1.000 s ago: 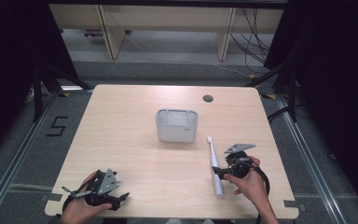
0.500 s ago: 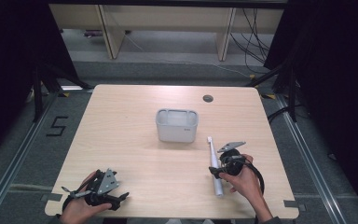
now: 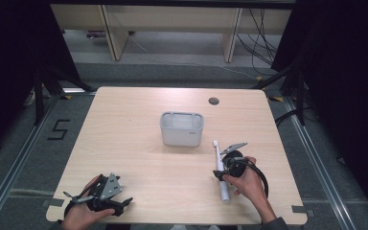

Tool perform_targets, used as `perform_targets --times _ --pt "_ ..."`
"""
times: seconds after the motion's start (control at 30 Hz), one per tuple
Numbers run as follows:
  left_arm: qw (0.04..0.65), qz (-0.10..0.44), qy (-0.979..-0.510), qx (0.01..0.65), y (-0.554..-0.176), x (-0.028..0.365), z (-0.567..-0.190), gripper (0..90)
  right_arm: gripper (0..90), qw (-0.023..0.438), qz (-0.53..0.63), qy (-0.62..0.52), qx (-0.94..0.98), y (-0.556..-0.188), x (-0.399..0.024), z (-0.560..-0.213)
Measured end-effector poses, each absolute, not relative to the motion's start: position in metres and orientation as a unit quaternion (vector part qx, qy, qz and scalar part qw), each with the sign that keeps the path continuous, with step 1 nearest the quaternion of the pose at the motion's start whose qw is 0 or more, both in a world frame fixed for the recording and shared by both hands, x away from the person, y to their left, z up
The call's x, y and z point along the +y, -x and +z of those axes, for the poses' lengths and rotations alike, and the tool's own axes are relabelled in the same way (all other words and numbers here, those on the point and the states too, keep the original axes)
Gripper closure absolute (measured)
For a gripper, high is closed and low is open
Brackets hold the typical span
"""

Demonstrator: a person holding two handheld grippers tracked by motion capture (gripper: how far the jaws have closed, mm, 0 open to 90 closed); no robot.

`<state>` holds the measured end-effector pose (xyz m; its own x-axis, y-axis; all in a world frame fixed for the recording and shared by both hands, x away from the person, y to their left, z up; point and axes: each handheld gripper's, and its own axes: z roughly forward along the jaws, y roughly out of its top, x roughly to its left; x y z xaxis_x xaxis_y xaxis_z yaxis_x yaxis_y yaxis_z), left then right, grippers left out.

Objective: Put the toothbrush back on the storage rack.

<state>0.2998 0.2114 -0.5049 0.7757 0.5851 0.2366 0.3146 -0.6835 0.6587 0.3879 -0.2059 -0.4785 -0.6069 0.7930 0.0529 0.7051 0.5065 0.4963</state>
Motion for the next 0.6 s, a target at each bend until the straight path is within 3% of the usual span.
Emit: perform_targets --times 0.43,0.6 --pt "0.307 0.22 -0.891 0.252 -0.2998 0.2114 -0.5051 16.3 46.6 0.082 0.226 -0.435 0.867 -0.3939 -0.2059 -0.4812" --pt "0.307 0.219 -0.891 0.252 -0.2997 0.2113 -0.5052 16.3 53.5 0.077 0.219 -0.424 0.876 -0.3965 -0.2083 -0.4835"
